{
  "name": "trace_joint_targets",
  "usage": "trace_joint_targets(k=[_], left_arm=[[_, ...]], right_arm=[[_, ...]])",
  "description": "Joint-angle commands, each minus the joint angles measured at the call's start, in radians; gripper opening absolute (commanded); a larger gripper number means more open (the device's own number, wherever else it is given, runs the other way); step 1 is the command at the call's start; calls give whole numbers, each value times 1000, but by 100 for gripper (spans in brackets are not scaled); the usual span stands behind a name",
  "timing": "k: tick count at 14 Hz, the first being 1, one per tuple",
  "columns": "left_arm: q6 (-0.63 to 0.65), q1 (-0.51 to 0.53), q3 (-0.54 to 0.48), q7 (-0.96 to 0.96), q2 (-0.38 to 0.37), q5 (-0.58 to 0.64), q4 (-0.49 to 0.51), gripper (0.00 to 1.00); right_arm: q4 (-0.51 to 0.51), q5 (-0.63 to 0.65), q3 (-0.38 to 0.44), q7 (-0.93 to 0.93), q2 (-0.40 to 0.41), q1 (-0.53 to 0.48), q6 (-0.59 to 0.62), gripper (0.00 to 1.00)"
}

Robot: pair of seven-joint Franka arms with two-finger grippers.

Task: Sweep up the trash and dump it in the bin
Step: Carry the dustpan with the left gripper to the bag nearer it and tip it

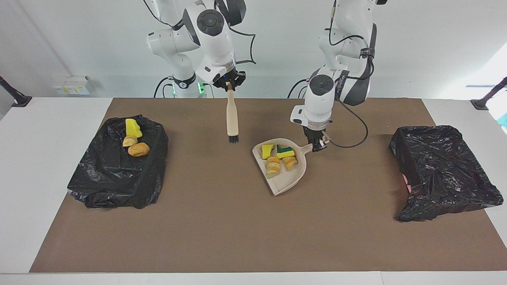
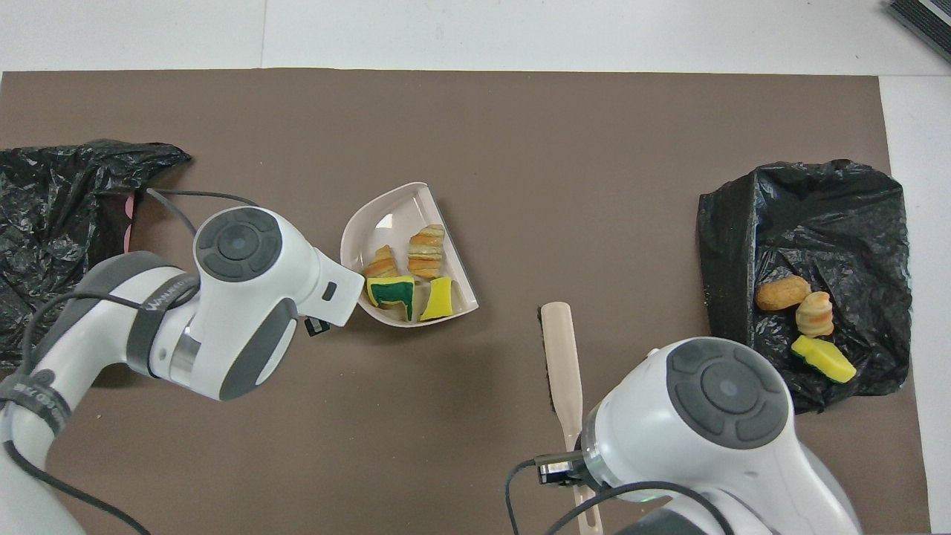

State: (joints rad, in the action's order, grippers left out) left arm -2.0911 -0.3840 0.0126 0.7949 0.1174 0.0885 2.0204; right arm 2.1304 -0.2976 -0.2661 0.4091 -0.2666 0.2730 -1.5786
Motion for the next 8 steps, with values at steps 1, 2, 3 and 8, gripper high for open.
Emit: trace_joint_targets(k=[1, 2, 3, 8], left_arm=[[115, 97, 7, 140, 8, -41, -118, 0], [143, 126, 6, 182, 8, -45, -150, 0], [166, 160, 6, 228, 8, -55, -181, 0], [290, 333, 4, 490, 60, -67, -354, 0]], right_arm=[[124, -31, -4, 20, -28, 86, -142, 0], [155, -31, -4, 49, -23, 103, -176, 0], [170, -37, -4, 59, -26, 115, -194, 0], [235, -49, -4, 184, -11, 207, -288, 0]])
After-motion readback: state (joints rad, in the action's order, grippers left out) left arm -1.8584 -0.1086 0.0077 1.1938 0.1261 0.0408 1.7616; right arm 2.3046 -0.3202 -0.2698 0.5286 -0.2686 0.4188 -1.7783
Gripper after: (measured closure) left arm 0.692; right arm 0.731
